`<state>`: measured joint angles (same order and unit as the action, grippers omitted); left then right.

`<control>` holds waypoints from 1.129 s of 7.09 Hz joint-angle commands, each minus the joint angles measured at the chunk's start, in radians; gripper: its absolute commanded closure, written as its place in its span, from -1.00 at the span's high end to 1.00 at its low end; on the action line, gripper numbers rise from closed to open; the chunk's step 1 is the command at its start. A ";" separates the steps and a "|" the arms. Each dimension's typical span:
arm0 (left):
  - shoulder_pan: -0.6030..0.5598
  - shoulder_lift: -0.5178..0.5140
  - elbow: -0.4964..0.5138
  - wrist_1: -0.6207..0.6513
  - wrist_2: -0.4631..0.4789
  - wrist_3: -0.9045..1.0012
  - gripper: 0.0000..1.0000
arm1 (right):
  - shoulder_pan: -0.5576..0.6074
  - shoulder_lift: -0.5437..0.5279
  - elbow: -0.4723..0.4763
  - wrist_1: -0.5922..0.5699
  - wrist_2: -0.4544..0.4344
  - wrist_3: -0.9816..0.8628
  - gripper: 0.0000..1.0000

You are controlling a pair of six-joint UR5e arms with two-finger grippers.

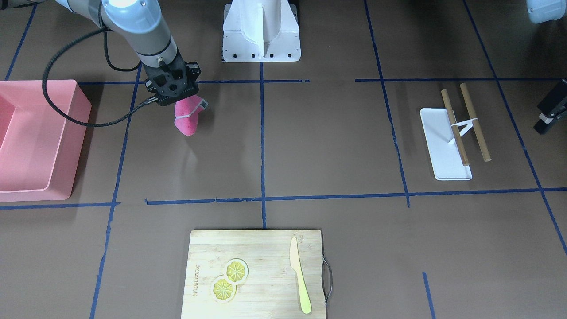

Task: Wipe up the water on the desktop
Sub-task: 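Move the cloth with the right gripper toward the pink bin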

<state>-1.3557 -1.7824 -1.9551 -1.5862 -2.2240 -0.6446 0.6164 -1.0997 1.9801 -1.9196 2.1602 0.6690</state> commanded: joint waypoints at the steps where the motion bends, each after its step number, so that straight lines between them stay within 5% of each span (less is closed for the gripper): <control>1: 0.001 0.035 -0.013 -0.001 -0.002 0.003 0.99 | -0.006 -0.025 -0.053 0.001 0.001 0.011 -1.00; 4: 0.001 0.043 -0.018 0.000 -0.006 0.003 0.99 | 0.139 -0.026 -0.243 0.025 -0.032 -0.023 -1.00; 6: 0.004 0.043 -0.015 0.002 -0.006 0.003 0.99 | 0.242 -0.025 -0.470 0.269 -0.060 -0.069 -1.00; 8: 0.004 0.044 -0.010 0.000 -0.006 0.003 0.99 | 0.258 0.009 -0.492 0.292 -0.051 -0.066 -1.00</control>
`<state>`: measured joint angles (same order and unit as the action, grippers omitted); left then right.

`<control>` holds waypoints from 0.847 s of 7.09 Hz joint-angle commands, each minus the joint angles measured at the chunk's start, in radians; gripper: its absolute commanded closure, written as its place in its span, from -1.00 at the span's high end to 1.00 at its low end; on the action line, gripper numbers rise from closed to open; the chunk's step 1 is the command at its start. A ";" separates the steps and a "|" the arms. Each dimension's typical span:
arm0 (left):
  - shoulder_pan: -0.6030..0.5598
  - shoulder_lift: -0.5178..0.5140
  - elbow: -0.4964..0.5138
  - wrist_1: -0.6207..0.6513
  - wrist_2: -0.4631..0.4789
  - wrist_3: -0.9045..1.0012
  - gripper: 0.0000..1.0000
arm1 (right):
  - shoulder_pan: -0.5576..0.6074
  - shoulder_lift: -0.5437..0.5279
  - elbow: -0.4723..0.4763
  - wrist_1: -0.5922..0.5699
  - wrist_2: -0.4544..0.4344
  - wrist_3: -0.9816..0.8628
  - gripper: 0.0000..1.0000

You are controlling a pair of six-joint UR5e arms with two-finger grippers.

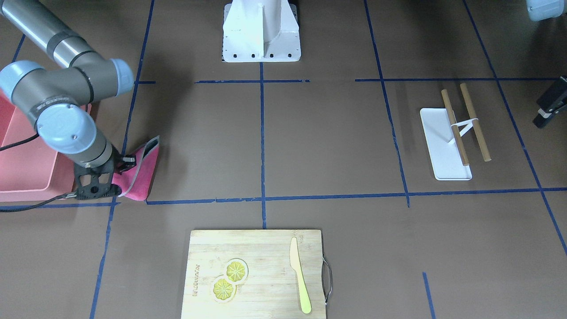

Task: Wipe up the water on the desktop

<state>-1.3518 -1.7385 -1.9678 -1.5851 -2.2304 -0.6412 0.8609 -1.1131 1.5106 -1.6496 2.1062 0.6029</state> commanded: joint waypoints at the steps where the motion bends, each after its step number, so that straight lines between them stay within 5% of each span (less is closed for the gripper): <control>1: 0.000 0.001 0.009 -0.001 0.000 0.002 0.99 | 0.001 0.028 -0.023 0.022 0.005 0.005 -1.00; 3: -0.001 0.002 0.009 -0.001 0.000 0.002 0.99 | -0.063 0.027 0.020 0.019 0.037 0.021 -1.00; 6: 0.000 0.016 0.010 -0.007 0.005 0.003 0.99 | -0.233 -0.034 0.263 0.016 0.081 0.296 -1.00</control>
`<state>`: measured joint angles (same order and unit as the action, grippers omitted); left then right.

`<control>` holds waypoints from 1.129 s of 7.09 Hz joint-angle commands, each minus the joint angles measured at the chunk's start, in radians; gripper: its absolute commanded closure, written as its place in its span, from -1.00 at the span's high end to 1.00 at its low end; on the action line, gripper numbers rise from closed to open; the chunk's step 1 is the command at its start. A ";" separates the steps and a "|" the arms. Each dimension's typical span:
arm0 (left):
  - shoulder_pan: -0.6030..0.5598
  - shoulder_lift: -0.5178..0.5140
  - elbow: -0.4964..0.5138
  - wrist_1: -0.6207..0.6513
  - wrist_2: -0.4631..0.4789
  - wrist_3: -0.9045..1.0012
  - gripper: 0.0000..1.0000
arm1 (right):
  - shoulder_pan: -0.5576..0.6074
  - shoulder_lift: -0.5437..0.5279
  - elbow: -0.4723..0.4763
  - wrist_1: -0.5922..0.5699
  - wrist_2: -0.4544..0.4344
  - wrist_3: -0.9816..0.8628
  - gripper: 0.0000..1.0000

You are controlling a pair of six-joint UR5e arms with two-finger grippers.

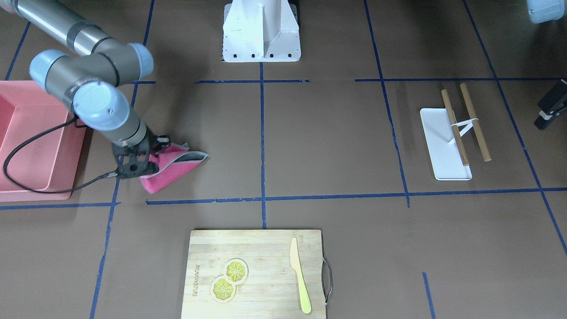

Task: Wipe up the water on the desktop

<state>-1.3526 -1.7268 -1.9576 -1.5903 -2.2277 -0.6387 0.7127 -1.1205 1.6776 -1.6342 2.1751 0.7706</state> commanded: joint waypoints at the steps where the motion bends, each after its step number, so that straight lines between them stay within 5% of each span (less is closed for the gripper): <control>1: 0.000 0.006 0.002 0.000 0.002 0.007 0.99 | -0.160 -0.032 0.128 0.002 0.011 0.239 -1.00; 3: 0.000 0.006 0.002 0.003 0.003 0.034 0.99 | -0.254 -0.070 0.222 0.001 0.008 0.344 -1.00; 5: -0.002 0.004 -0.012 0.003 0.002 0.034 0.99 | -0.251 -0.076 0.211 0.001 -0.008 0.345 -1.00; 8: -0.002 0.003 -0.026 0.006 -0.003 0.022 0.99 | -0.038 -0.094 0.081 -0.001 -0.032 0.195 -1.00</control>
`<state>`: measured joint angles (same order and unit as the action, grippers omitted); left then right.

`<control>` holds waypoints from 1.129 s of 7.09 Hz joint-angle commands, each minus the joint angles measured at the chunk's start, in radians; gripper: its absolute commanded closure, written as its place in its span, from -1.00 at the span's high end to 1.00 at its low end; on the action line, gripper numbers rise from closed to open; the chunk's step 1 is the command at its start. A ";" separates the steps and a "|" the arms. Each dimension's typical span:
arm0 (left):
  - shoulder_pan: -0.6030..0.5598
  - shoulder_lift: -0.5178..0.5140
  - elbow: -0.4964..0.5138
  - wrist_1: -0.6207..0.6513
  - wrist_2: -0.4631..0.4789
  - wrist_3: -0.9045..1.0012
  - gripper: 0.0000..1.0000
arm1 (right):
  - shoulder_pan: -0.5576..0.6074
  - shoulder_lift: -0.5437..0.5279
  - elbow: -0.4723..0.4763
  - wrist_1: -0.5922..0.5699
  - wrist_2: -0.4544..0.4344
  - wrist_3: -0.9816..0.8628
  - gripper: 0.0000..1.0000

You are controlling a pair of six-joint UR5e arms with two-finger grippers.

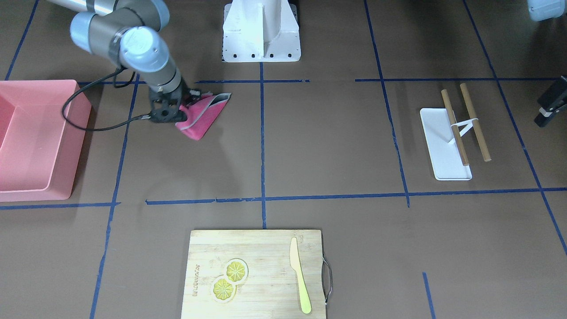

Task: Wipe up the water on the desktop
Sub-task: 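Lift the cloth with the right gripper and carry it over the pink bin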

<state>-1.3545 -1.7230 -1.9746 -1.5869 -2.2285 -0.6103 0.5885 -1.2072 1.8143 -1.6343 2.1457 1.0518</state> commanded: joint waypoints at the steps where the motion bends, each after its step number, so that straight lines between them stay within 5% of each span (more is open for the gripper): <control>1: 0.000 -0.001 -0.018 0.004 -0.002 -0.008 0.99 | 0.138 -0.018 -0.094 -0.001 -0.003 -0.154 -1.00; 5: 0.000 0.000 -0.016 0.007 -0.002 -0.008 0.99 | 0.293 -0.008 -0.087 -0.027 0.011 -0.240 -1.00; 8: -0.006 0.054 -0.007 0.010 0.003 0.088 0.99 | 0.377 0.095 0.130 -0.403 0.017 -0.365 -1.00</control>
<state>-1.3568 -1.6930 -1.9917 -1.5793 -2.2284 -0.5873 0.9251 -1.1622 1.8614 -1.8703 2.1631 0.7672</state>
